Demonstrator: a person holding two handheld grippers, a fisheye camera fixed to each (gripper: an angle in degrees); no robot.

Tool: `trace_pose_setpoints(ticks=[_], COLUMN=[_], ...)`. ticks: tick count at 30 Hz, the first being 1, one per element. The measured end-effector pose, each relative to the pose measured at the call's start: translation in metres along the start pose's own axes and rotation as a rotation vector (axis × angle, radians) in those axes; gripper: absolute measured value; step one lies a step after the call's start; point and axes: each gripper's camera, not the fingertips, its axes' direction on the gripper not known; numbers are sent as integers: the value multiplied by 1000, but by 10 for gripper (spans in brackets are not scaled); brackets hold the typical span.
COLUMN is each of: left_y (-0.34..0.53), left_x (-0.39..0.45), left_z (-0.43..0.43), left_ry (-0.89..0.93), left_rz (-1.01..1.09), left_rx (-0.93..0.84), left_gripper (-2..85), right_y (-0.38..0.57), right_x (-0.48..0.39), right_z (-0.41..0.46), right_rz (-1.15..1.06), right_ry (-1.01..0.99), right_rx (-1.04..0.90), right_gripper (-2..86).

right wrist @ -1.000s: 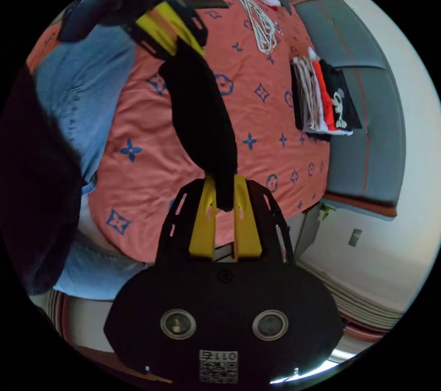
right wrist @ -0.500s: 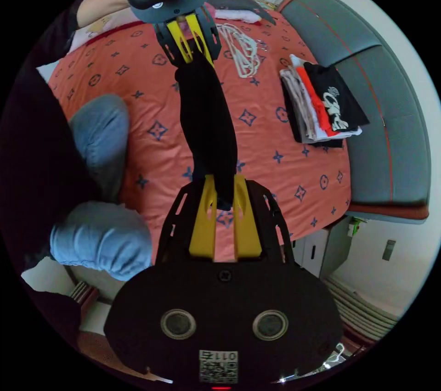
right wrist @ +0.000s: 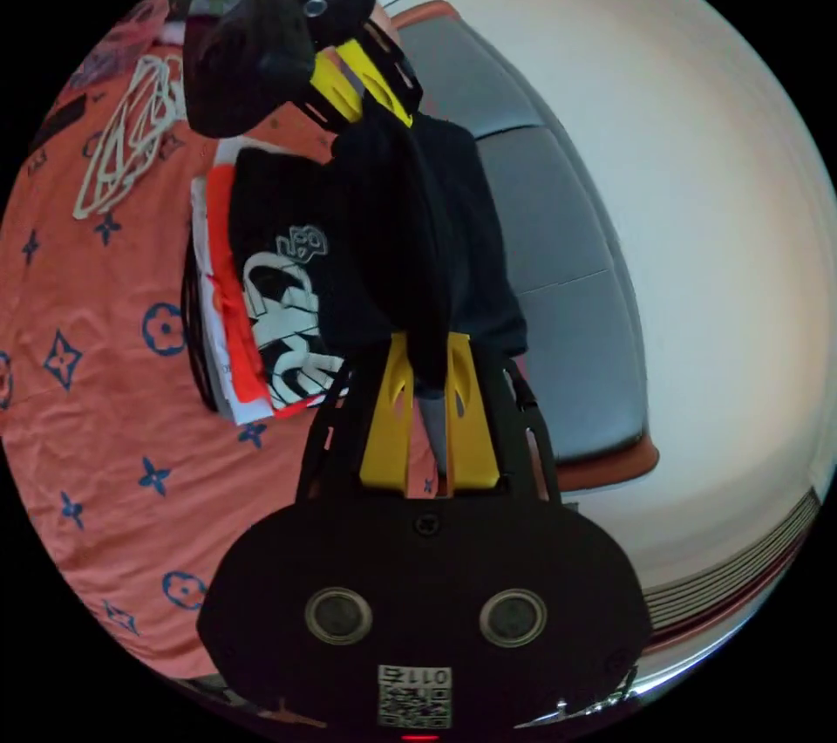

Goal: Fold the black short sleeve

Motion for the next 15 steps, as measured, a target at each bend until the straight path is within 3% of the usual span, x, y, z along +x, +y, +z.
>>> trace_pose_setpoints(ticks=[2, 3, 5, 7, 12, 15], left_y=[-26, -30, -30, -22, 11, 9], left_x=[47, 57, 71, 58, -7, -78], left_z=[29, 34, 45, 54, 68, 51], left_ry=[118, 128, -32, -1, 82, 199], left_rz=[195, 263, 352, 382, 247, -11], left_rx=[-105, -133, -133, -155, -247, -181], left_gripper=[85, 92, 104, 103, 51, 19], right_y=[-12, -12, -6, 2, 36, 70], right_x=[-47, -54, -58, -38, 23, 79], right_z=[66, 75, 87, 91, 98, 82], right_rz=[-86, -84, -110, -89, -32, 142], right_ry=[-129, -97, -25, -85, -252, -354], right_rx=[-181, -194, -165, -136, -138, 29], right_gripper=[74, 77, 88, 99, 124, 90])
